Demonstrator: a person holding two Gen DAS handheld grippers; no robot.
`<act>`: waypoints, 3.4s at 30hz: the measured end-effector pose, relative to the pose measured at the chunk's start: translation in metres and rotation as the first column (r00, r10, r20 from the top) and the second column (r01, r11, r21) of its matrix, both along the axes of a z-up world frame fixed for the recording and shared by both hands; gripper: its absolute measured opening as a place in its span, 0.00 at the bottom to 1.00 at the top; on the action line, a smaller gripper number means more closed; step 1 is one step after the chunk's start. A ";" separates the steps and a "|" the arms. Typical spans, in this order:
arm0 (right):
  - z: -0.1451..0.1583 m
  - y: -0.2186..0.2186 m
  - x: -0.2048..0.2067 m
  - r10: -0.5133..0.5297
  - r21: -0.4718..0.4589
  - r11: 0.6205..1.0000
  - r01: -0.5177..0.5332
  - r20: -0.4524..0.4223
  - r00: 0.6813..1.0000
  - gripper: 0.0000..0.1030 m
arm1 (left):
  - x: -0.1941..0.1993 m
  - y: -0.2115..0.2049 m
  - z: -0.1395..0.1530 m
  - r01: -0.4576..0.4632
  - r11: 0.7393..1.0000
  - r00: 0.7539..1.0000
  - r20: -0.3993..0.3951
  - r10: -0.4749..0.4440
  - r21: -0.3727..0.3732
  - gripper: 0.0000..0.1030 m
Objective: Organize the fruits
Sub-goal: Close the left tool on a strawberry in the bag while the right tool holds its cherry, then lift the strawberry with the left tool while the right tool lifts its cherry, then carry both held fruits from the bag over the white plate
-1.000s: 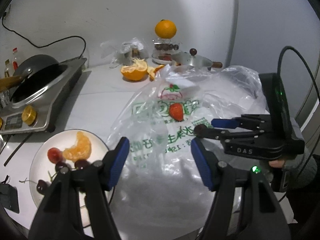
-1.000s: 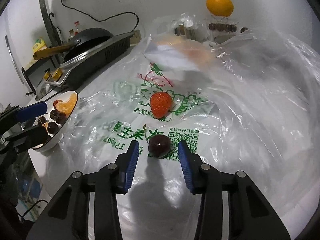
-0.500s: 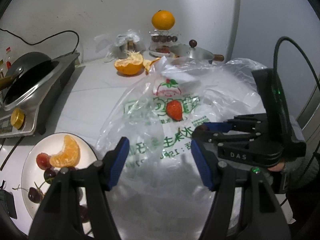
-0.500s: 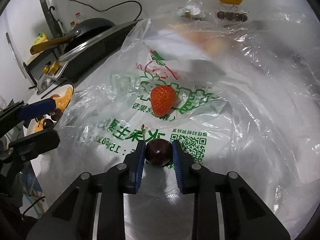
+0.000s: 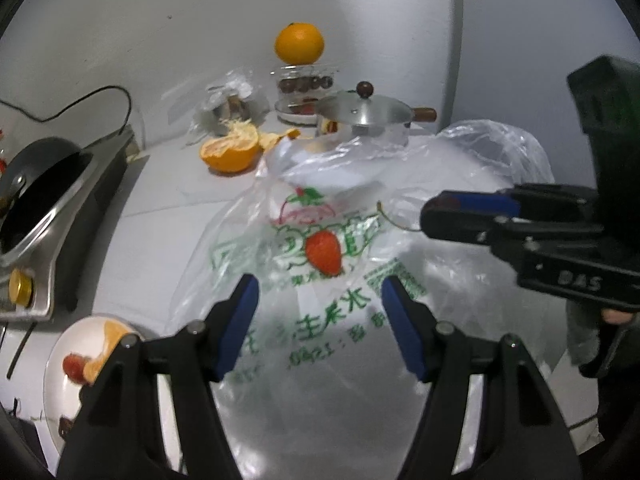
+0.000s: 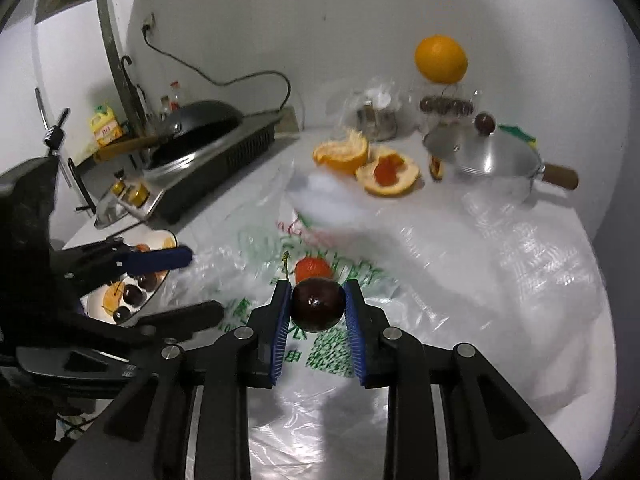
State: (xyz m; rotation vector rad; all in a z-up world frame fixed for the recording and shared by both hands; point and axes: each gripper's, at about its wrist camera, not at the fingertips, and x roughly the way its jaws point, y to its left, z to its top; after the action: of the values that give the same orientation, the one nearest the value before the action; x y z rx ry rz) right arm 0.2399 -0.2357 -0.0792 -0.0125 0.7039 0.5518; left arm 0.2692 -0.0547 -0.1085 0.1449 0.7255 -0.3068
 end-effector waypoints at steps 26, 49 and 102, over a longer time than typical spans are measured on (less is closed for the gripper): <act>-0.006 -0.037 0.028 -0.016 0.084 0.996 0.016 0.003 1.000 0.28 | 0.090 -0.038 -0.058 -0.035 0.996 0.989 -0.141 0.046 0.077 0.37; 0.013 -0.008 -0.007 -0.002 0.038 0.999 0.000 0.049 0.999 0.28 | 0.025 -0.021 -0.006 0.012 1.000 0.999 -0.033 -0.011 0.024 0.33; 0.012 0.139 -0.058 0.180 -0.088 0.980 -0.177 0.026 0.983 0.28 | -0.077 0.139 -0.025 -0.207 0.976 0.978 -0.032 0.206 -0.061 0.33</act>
State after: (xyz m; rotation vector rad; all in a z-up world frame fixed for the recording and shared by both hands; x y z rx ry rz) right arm 0.1816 -0.0966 -0.0675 -0.1659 0.6973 0.6913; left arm 0.1919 0.0840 -0.1337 0.0037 0.7486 -0.1335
